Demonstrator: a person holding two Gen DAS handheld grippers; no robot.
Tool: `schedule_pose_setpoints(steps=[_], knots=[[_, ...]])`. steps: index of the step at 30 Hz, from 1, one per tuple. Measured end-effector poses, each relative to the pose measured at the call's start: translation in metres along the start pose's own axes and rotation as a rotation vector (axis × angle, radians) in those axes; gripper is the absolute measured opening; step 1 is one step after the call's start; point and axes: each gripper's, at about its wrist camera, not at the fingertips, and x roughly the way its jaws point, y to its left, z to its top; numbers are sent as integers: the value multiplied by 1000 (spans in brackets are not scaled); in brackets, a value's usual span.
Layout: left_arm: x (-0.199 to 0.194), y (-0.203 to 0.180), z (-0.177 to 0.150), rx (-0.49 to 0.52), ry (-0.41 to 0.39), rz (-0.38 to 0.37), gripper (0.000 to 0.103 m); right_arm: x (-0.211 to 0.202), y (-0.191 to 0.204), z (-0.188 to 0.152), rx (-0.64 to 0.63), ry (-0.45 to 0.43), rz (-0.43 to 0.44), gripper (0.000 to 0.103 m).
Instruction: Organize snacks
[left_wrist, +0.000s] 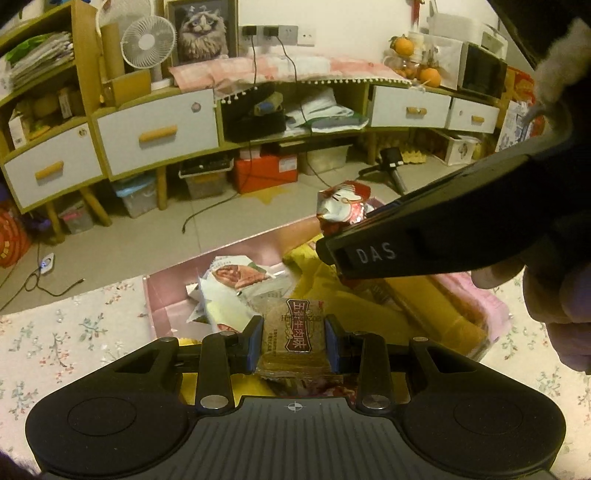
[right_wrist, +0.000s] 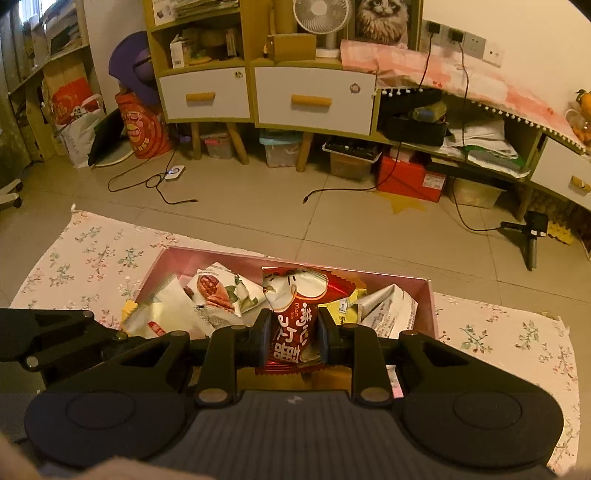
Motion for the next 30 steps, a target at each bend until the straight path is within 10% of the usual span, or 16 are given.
schedule_pose_setpoints(steps=[6, 11, 30], knots=[[3, 2, -2, -15, -16, -12, 35, 4, -3, -2, 34, 3, -7, 27], [0, 1, -2, -3, -3, -15, 37, -3, -6, -4, 55, -16, 7, 51], [-69, -11, -35, -59, 0, 21, 80, -72, -12, -31, 69, -63, -6, 82]])
